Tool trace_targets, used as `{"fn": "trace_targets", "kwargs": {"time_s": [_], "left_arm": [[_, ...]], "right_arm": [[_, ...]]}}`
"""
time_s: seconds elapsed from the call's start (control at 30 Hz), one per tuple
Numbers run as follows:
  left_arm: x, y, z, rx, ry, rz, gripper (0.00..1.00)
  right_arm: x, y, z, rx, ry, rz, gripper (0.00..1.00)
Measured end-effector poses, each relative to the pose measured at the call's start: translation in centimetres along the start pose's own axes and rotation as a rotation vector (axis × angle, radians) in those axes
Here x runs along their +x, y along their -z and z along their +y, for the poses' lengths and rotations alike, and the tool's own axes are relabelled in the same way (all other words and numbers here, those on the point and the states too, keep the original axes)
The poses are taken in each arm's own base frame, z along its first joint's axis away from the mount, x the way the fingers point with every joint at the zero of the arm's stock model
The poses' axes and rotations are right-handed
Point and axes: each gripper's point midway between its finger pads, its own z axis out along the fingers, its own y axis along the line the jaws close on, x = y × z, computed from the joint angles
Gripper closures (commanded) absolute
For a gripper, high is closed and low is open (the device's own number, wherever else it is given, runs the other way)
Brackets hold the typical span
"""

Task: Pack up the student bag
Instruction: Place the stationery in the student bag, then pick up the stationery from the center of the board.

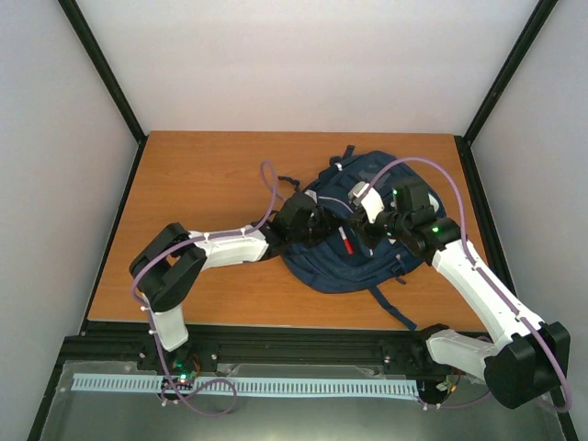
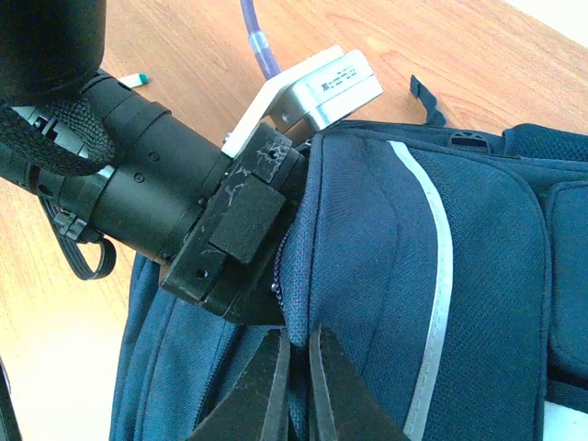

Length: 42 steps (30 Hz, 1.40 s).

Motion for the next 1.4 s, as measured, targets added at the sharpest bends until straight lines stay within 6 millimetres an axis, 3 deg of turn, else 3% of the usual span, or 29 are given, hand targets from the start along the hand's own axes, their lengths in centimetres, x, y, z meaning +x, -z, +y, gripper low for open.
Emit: {"fn": "trace_targets", "kwargs": {"time_s": [0.07, 0.2, 0.37, 0.47, 0.6, 0.67, 0.77, 0.93, 1.03, 1.23, 1.4], "left_arm": [[-0.3, -0.3, -0.3, 0.010, 0.015, -0.006, 0.80], [-0.5, -0.4, -1.2, 0.035, 0.029, -0.004, 0.70], [0.1, 0.2, -1.2, 0.017, 0.014, 0.016, 0.50], [1.2, 2.0, -1.7, 0.004, -0.020, 0.031, 0.48], [2.2, 6.1, -2.9, 0.025, -0.058, 0.021, 0.44], [2.2, 8.3, -2.5, 0.017, -0.058, -0.009, 0.40], [1.7, 11.3, 0.4, -0.064, -0.024, -0.085, 0.39], [0.2, 15.5, 9.1, -0.317, 0.095, -0.251, 0.44], [-0.9, 18.0, 12.9, -0.450, 0.178, -0.336, 0.49], [-2.6, 21.2, 17.5, -0.680, 0.340, -0.457, 0.47], [-4.0, 21.4, 19.5, -0.806, 0.436, -0.492, 0.48]], "right_arm": [[0.0, 0.1, -0.2, 0.005, -0.003, -0.001, 0.97], [0.0, 0.1, -0.3, 0.009, -0.003, -0.004, 0.97], [-0.1, 0.1, -0.4, 0.010, -0.002, -0.008, 0.97], [-0.1, 0.1, -0.3, 0.007, -0.002, -0.007, 0.97], [-0.1, 0.1, -0.2, 0.003, -0.002, -0.008, 0.97], [-0.1, 0.1, -0.2, 0.002, -0.002, -0.008, 0.97], [-0.1, 0.1, -0.2, 0.002, -0.001, -0.006, 0.97], [0.0, 0.1, -0.2, 0.001, 0.001, -0.005, 0.97], [0.0, 0.1, -0.2, 0.001, 0.001, -0.005, 0.97], [0.0, 0.0, -0.2, -0.005, -0.001, -0.003, 0.97], [0.1, -0.1, -0.2, -0.007, -0.001, -0.002, 0.97]]}}
